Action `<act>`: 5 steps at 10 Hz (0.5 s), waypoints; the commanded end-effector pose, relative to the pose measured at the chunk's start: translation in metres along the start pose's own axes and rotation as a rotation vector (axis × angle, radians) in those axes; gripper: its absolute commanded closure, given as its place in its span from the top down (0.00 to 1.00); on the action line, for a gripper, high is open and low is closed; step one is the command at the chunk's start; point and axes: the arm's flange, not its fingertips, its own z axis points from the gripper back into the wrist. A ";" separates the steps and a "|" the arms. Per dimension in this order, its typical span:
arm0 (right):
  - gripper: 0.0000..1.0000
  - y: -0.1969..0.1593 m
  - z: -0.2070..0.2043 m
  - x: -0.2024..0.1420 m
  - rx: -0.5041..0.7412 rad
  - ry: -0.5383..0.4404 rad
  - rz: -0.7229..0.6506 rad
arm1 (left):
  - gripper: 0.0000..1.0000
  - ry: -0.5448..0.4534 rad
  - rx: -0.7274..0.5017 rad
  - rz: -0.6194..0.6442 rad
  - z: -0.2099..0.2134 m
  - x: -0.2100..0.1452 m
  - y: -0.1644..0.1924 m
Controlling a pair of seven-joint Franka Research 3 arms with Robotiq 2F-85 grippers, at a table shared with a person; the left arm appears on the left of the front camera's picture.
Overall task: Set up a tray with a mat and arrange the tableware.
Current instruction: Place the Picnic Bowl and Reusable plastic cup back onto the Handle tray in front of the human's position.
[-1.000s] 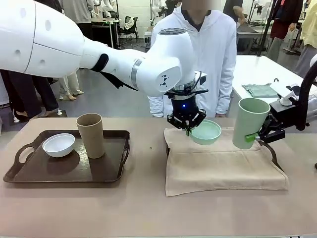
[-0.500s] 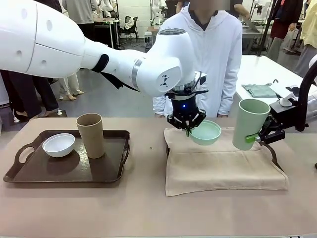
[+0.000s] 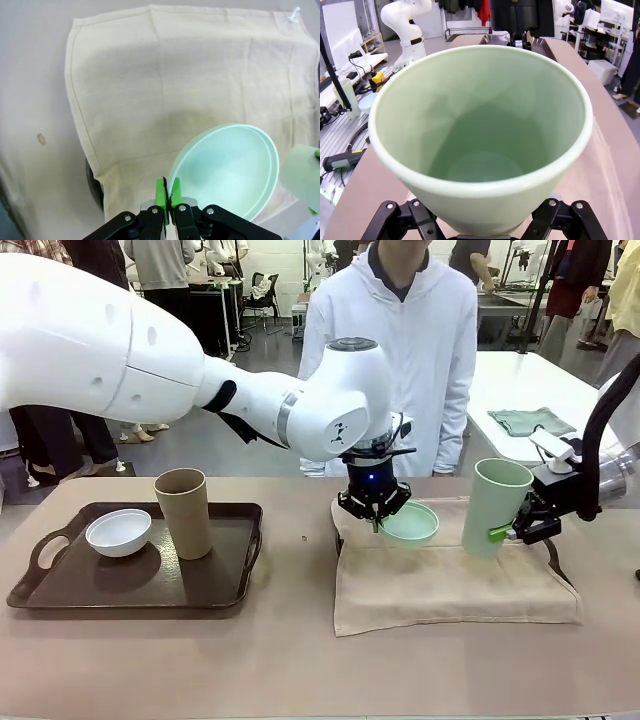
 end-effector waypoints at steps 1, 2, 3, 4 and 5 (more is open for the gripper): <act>0.82 -0.009 -0.004 -0.009 0.015 0.021 0.008 | 0.04 -0.029 0.010 0.007 0.000 0.003 -0.006; 0.82 -0.010 -0.006 -0.013 0.014 0.020 0.005 | 0.04 -0.027 0.017 0.008 -0.003 0.000 -0.006; 0.82 -0.013 -0.008 -0.017 0.008 0.027 0.008 | 0.04 -0.026 0.028 0.002 -0.006 0.000 -0.007; 0.82 -0.015 -0.008 -0.021 0.003 0.026 0.006 | 0.04 -0.025 0.031 -0.002 -0.011 0.000 -0.008; 0.82 -0.017 -0.011 -0.023 0.001 0.025 0.011 | 0.04 -0.023 0.032 -0.008 -0.016 -0.001 -0.009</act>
